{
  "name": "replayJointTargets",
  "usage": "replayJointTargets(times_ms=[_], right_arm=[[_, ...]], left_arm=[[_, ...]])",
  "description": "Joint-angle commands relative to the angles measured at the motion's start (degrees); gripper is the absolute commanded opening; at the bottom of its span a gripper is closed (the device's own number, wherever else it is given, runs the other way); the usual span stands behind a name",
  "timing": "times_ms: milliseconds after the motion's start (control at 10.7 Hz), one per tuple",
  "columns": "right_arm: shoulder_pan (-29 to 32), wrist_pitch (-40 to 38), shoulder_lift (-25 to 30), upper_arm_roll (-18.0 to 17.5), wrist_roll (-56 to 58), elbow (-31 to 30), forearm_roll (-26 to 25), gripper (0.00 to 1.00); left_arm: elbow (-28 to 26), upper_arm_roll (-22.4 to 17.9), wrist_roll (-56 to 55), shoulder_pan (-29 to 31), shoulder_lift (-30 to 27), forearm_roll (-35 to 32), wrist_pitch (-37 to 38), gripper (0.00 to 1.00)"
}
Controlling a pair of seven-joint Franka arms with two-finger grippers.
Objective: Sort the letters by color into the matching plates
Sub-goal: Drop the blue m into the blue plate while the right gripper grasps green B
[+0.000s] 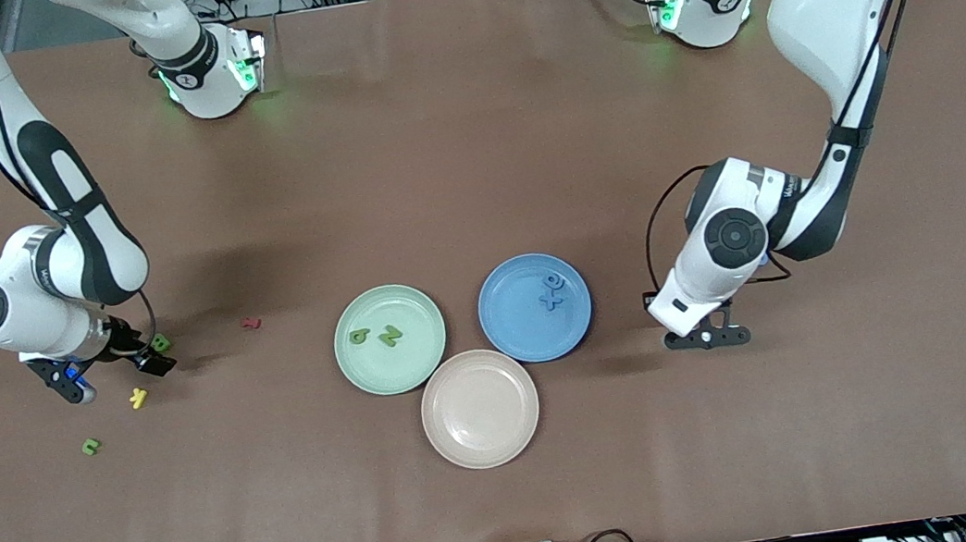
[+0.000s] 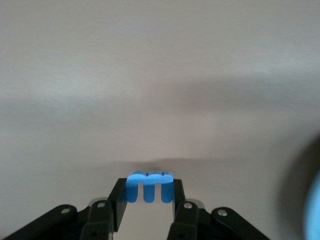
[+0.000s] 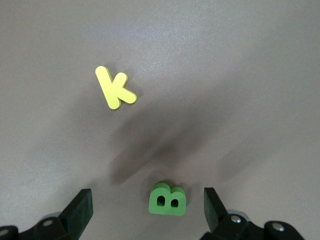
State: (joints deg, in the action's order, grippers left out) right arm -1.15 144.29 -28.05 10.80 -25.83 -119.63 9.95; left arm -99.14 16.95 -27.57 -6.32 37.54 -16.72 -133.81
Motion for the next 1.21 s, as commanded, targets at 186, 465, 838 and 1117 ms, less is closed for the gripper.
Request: replayJointTargets(times_ms=[186,465,838,1117], right_arm=[[0.71,2.38,1.51,-0.78,-0.89,-3.58,0.24,0.8],[0.63,4.42,0.89,-0.79,-0.89,-5.35,0.24,0.68],[0.63,4.33,1.06,-0.79,-0.89,-5.35,0.24,0.57],[0.63,4.33,1.15,-0.79,-0.89,-5.26,0.24,0.43]], left_arm=[[2.1,0.98,-10.99,-7.37,-0.98,1.17,3.9,0.0],[3.42,1.33,-16.8,-10.98,-1.06,1.51,4.17,0.0],[5.88,1.42,-22.42,-15.29,-0.01,2.75,4.17,0.0],[6.76,1.42,-25.59,-17.67,1.04,2.84,4.17,0.0]])
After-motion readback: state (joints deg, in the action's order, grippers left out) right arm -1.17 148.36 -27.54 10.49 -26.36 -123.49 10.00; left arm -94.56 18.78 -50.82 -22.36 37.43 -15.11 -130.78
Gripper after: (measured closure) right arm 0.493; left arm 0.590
